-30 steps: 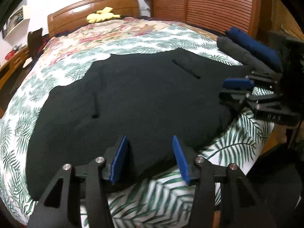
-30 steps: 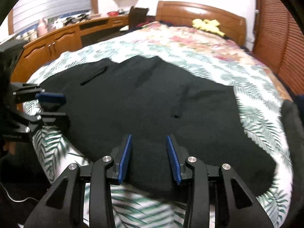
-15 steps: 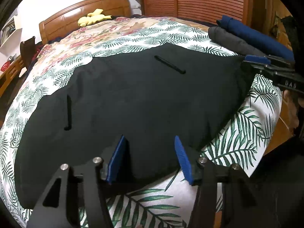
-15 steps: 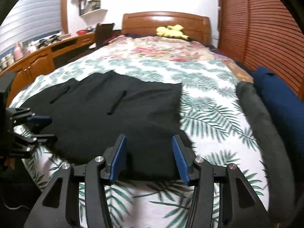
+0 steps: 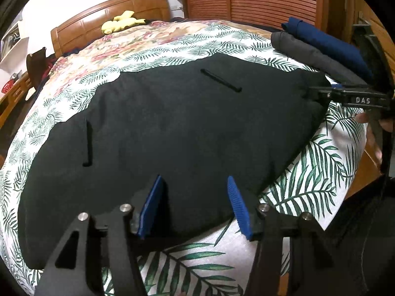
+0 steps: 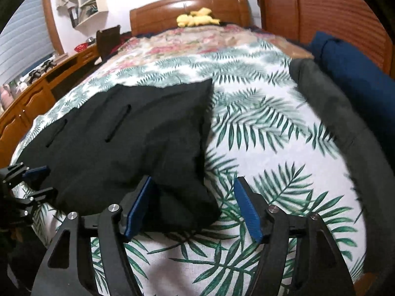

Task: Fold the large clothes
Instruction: 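Close the right gripper on the edge of the black coat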

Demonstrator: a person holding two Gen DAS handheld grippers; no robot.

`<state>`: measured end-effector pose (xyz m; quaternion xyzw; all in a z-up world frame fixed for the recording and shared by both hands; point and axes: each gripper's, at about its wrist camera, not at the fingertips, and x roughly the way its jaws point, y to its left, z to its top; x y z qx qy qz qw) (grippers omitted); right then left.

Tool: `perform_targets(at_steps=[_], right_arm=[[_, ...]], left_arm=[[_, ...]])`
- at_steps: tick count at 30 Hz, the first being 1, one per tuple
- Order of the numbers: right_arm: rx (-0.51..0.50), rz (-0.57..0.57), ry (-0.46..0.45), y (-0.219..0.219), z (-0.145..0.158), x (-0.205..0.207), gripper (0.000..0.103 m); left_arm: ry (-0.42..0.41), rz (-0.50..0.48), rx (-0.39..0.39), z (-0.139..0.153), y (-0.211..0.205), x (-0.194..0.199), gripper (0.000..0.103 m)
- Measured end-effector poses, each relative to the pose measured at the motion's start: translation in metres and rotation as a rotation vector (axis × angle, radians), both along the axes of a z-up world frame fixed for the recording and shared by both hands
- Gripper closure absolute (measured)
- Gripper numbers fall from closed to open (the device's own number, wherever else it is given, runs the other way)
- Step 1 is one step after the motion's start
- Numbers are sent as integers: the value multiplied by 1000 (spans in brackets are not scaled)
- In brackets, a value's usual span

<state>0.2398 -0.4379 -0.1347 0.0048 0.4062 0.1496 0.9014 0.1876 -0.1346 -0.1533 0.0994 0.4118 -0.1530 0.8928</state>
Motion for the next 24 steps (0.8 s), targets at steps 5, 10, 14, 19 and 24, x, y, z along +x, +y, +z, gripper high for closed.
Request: perform_targets(at_steps=[5,10,14,19,24], right_arm=[[118,-3,66,-6,-5,6,33],[214,7,106,-8,-7,8,33],[247,24,121,-2,-6,8,33],[236,26,88,2,1,5,49],[264,43,2,1,17,4,84]], left_arm=[[-3,1,-2,-1,0,0,49],[-4,4,-5,-1,0,0,49],[-4,2,-7,-2,0,1,49],[-4,2,-8,-2,0,1,49],[-3,2,-16,-1,0,2,49]])
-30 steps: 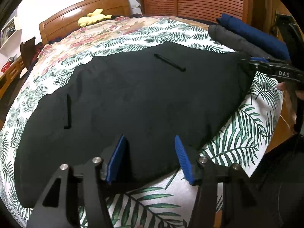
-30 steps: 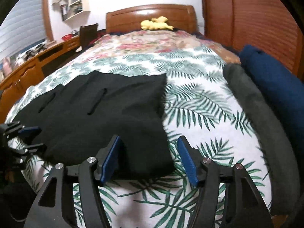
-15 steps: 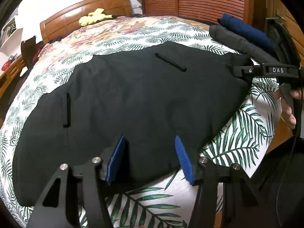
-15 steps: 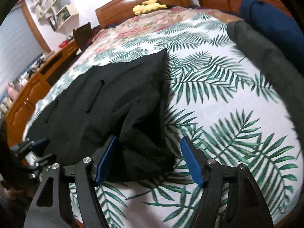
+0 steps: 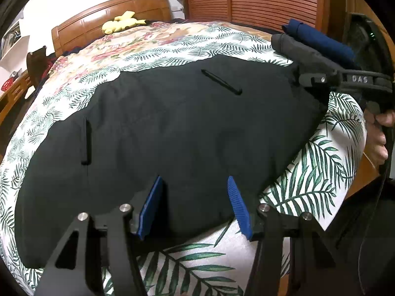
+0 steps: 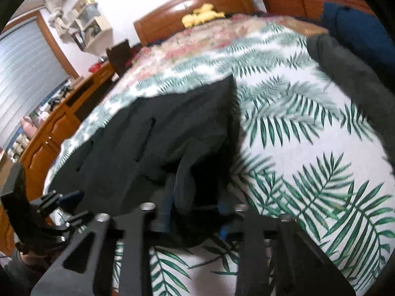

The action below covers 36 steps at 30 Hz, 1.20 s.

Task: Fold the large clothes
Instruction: 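Close the right gripper on the edge of the black coat, then lift the coat edge with the right gripper, fold it over, open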

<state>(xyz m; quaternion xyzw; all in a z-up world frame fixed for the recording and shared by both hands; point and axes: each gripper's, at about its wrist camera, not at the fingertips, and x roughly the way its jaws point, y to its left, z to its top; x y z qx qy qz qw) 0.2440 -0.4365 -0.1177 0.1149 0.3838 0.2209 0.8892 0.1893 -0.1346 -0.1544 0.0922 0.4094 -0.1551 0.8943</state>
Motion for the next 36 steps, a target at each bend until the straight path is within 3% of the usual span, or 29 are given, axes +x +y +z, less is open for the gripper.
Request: perform_targets(at_steps=[7,11,21,25,30,36], right_arm=[[26,5,-73,8,15,-3,87],[45,16,-107,15,25,-3,89],[124,129,-219,65,57,-3,93],[136,230,-254,111,72,-8,95],[71,391,-285,196,87,-14,97],[51,537,-255,293,64,-21,98]], left_arm=[[1,1,-10,0,-1,0,49],[-1,13,-59,6,8,-3,49],[-109,88,-123,47,59,-26,49],[-146,142,-125,60,92,-37,49],[-171,208,-110,65,134,-51,49],[-160,313,-114,59,189,-69,49]])
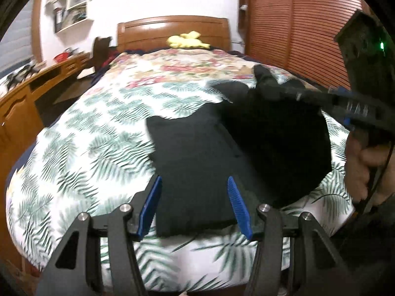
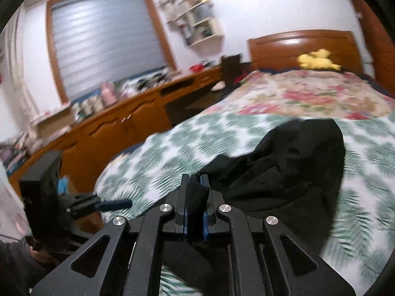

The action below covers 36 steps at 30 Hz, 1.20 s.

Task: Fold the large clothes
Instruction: 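Lift the coat edge with the right gripper, fold it over, open, then close the left gripper on the folded black coat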

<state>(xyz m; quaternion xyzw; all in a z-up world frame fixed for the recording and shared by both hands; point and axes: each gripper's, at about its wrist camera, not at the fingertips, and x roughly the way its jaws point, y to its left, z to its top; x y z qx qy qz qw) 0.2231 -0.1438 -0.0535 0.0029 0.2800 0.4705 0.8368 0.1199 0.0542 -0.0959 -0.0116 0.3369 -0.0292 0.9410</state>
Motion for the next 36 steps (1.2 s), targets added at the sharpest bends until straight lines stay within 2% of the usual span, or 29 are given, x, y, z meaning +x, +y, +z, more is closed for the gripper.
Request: perform_targets(at_steps=[4,6,8,11,12,15,20,22,25,29,36], right_arm=[[-85,33,57,29,-36,-2,98],[-109,27,72,32,-42,-1,97],[-114,20,63,30,-37,-3,93],[-133,3,16,24,-20,-11,73],[-134,-3,-16,19,-11,-16,70],[-119,-20,-105,-5,12,-26,67],[-120,-119,-147,-57,25,-13,67],[-131,-167,-127,-78,19,-1,67],[-205,-250,-75,-101,-4,22,67],[-277,-280,-19,-114,-33,37,67],[-318,-290,33,-128,-57,39,67]], left_arm=[[6,37,-1,-5,17,-7,49],[5,46,-6,-6,22,-9,49],[2,54,-16,-6,25,-9,49],[-2,52,-18,-3,25,-7,49],[-4,49,-15,-2,23,-8,49],[-14,36,-12,3,18,-5,49],[-32,-6,-39,14,-1,3,49],[-46,-31,-49,19,-13,9,49],[-60,-66,-70,26,-28,17,49],[-51,-109,-89,28,-48,29,49],[36,-149,-114,4,-71,54,49]])
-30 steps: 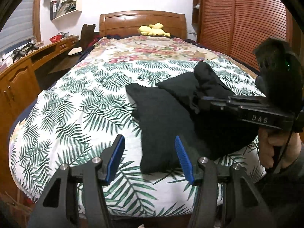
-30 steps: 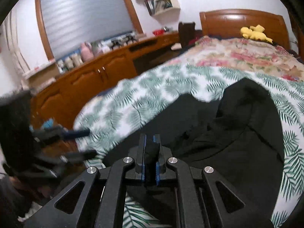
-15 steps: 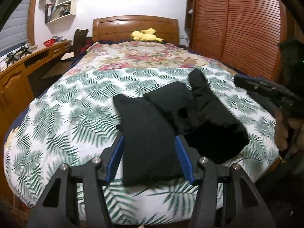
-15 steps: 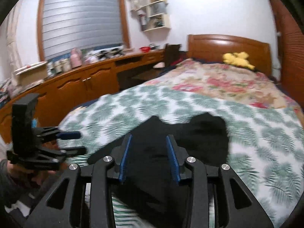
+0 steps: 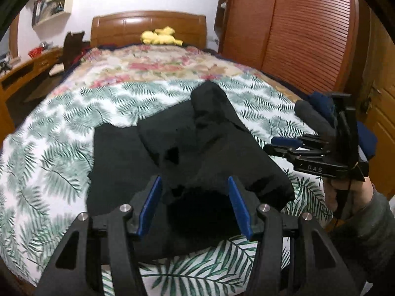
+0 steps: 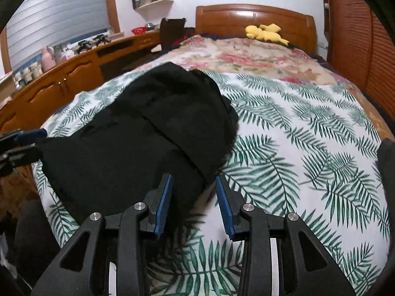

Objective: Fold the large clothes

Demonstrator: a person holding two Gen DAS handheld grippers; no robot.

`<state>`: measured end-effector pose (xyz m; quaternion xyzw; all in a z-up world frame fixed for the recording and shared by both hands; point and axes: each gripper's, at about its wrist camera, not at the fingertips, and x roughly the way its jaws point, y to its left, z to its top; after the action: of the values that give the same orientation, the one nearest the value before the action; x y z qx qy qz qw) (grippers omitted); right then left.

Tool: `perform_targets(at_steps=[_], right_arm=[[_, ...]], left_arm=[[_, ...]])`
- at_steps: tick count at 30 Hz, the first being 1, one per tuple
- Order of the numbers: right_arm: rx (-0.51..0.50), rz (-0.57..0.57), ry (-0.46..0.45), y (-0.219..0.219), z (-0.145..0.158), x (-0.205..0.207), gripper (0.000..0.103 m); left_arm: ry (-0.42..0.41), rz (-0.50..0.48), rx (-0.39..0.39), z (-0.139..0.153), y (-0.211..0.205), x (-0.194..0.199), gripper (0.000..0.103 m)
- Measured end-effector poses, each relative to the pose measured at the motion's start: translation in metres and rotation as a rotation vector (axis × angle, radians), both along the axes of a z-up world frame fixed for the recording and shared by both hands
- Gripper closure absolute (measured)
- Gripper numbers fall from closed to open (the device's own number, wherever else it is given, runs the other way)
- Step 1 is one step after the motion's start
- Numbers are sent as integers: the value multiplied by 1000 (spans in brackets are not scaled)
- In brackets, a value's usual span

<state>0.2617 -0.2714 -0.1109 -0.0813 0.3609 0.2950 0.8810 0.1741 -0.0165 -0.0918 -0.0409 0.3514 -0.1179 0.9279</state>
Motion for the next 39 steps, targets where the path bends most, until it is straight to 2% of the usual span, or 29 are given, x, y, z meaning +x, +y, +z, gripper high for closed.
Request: perform_targets(at_steps=[6,8,10,12,17,22,25,28,34,39], right_arm=[[-6,11,3,2,-2,-3,67],[-2,11,10,4,-2,-1,67],[6,7,13,4,-2,1,67],[18,3,14,5,0,5,67],[71,27,-36,16,17,0,67],[105,158,-74,54,28,-16,67],[77,217,-78,77,24,-24,67],[14,255,-41,101,7,-26,67],[-58,253,48,122,-27,-13,59],[-56,235,35,114,-20,-18,59]], left_arm=[[-11,-9,1,-2,-6,-1,49],[-25,-26,25,-1,-11,-2,65],[-27,-31,51,1,-16,-2,93],[-48,-42,62,5,-18,-5,97],[-127,6,58,33,3,-22,99],[-174,91,86,49,42,-40,99],[-144,135,85,37,68,-47,99],[-89,165,80,10,87,-53,99],[-13,184,39,-34,103,-52,99],[-17,180,43,-41,102,-51,99]])
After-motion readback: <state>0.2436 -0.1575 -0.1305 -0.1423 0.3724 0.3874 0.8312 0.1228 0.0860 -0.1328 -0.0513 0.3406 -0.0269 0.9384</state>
